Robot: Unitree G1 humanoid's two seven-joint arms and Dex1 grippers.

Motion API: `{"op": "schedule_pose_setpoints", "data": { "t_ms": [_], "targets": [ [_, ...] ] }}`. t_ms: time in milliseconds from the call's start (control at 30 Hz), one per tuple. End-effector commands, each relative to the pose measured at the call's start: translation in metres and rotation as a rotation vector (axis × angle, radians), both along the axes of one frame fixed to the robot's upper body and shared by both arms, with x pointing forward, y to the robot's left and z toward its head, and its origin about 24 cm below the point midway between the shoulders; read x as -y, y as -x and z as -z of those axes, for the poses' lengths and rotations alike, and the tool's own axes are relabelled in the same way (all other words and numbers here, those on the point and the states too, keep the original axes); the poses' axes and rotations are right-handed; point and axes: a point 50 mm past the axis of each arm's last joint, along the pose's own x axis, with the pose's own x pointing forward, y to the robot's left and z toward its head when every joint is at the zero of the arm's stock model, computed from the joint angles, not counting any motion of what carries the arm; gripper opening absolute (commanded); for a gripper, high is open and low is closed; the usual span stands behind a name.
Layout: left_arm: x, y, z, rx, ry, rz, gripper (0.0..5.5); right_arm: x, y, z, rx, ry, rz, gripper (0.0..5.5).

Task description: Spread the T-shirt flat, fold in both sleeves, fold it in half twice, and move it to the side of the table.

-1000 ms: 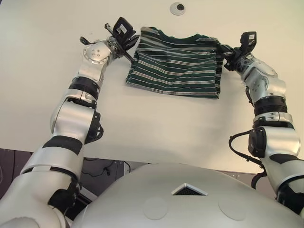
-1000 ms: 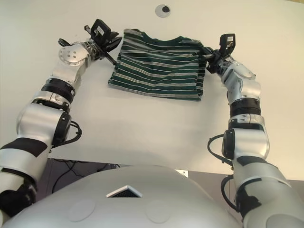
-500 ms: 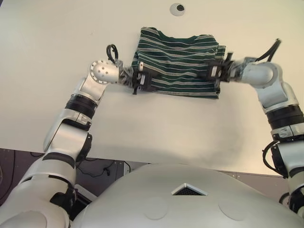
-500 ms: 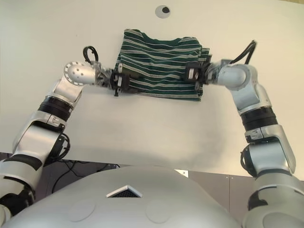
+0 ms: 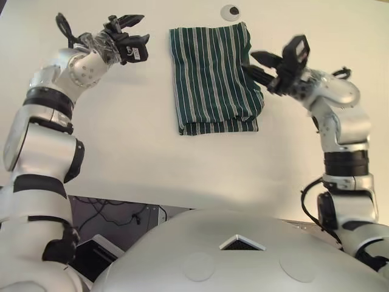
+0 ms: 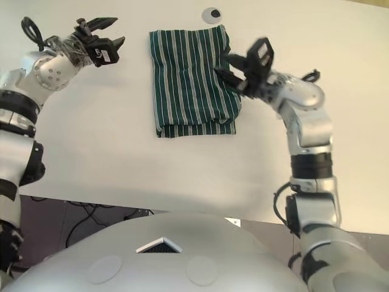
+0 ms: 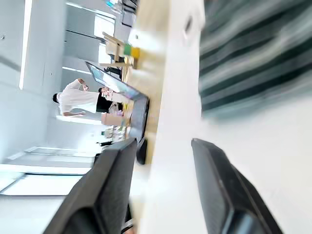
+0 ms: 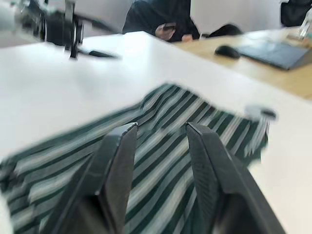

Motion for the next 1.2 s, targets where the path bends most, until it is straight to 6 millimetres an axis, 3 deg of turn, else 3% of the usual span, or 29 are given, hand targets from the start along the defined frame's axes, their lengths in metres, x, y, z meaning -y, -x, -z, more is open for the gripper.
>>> {"op": "schedule_pose_setpoints", "data": {
  "t_ms": [33, 133, 200, 300, 467, 667, 900, 933, 1000, 1067, 1100, 1133, 1200],
  "targets": [
    [-0.024, 0.077, 0.030, -0.354, 0.196, 0.177, 2.53, 0.054, 0.061, 0.009, -0.110, 0.188, -0.177, 2.43],
    [-0.020, 0.117, 0.054, -0.574, 0.218, 0.253, 2.98, 0.060, 0.084, 0.025, -0.087, 0.321, -0.258, 2.95],
    [-0.011, 0.127, 0.064, -0.619, 0.221, 0.271, 3.27, 0.055, 0.086, 0.034, 0.047, 0.413, -0.281, 3.28],
    [0.008, 0.124, 0.073, -0.570, 0.175, 0.298, 3.32, 0.033, 0.075, 0.043, 0.310, 0.541, -0.331, 3.35],
    [0.030, 0.118, 0.082, -0.549, 0.128, 0.361, 3.32, 0.015, 0.059, 0.067, 0.367, 0.638, -0.406, 3.35],
    [0.033, 0.113, 0.083, -0.555, 0.104, 0.390, 2.25, 0.010, 0.049, 0.076, 0.347, 0.673, -0.441, 2.19],
    [0.036, 0.117, 0.084, -0.614, 0.123, 0.422, 1.14, 0.013, 0.057, 0.085, 0.167, 0.661, -0.542, 0.90],
    [0.035, 0.120, 0.084, -0.681, 0.158, 0.413, 0.94, 0.016, 0.059, 0.084, 0.077, 0.614, -0.537, 0.64],
    [0.028, 0.131, 0.080, -0.979, 0.296, 0.360, 0.62, 0.028, 0.071, 0.075, -0.185, 0.474, -0.547, 0.24],
    [0.016, 0.157, 0.061, -1.419, 0.392, 0.405, 0.32, 0.041, 0.091, 0.053, -0.439, 0.333, -0.648, 0.02],
    [0.010, 0.168, 0.050, -1.550, 0.400, 0.449, 0.13, 0.044, 0.097, 0.042, -0.508, 0.264, -0.683, 0.00],
    [0.006, 0.171, 0.040, -1.620, 0.428, 0.472, 0.02, 0.045, 0.099, 0.029, -0.556, 0.184, -0.705, 0.00],
    [0.002, 0.152, 0.029, -1.568, 0.529, 0.427, 0.01, 0.041, 0.089, 0.012, -0.541, 0.066, -0.687, 0.00]
  ]
}}
